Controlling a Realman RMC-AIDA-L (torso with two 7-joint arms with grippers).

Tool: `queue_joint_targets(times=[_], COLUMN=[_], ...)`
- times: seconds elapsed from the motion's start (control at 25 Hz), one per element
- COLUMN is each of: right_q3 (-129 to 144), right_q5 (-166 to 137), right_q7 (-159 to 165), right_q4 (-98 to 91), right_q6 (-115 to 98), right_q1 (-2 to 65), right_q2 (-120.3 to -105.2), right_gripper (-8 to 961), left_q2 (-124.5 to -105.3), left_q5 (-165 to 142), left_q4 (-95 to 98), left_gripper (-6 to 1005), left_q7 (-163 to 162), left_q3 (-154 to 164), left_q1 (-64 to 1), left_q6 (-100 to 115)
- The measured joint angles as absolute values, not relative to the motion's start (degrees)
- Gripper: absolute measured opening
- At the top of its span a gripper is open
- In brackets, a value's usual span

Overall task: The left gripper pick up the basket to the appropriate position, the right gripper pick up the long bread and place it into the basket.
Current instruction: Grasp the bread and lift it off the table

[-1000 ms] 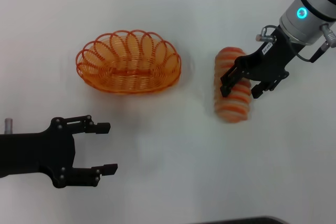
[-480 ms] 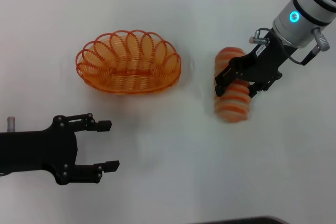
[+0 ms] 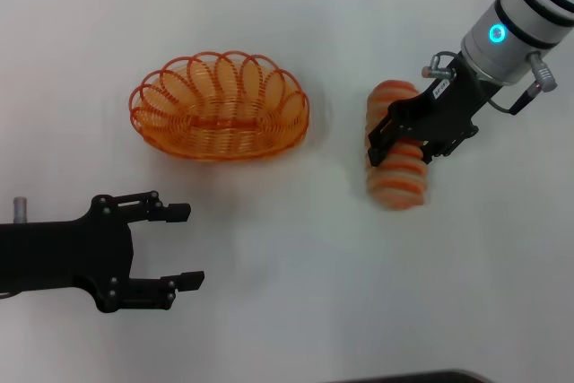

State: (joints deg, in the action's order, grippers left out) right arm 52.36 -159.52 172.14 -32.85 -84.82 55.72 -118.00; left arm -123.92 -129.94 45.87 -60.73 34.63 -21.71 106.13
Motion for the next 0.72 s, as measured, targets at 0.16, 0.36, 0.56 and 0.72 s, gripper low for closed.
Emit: queue_joint_targets(times=[0.16,0.36,0.56,0.72], right_q3=[52.86,53.57,54.15,54.75], right_q5=[-159.73,-159.69,-159.86,-161.45], right_q7=[171.02,168.94,165.19,161.07], right_q4=[-33.40,-38.16,-44.57,-50.41], right_q6=[-84.45,-84.18,-84.96,-84.68], right_q1=[55.63,54.82,54.10,53.74], right_q2=[-118.52,-119.30,-119.26,-118.94], right_gripper=[749,675,602,584], left_q2=[-123.92,-123.92,-123.96,-124.00], left_q5=[-129.95,-129.95,-129.60,-129.21], left_q4=[45.87,45.81,45.74,45.58], left_gripper=[795,794,795,797], left_q7=[-60.73,-60.84,-61.09,-61.12], left_q3=[34.62,34.63,34.51,34.24], left_q1=[-21.71,-21.70,-21.71,-21.79], left_q6=[106.11,105.61,105.28,105.13])
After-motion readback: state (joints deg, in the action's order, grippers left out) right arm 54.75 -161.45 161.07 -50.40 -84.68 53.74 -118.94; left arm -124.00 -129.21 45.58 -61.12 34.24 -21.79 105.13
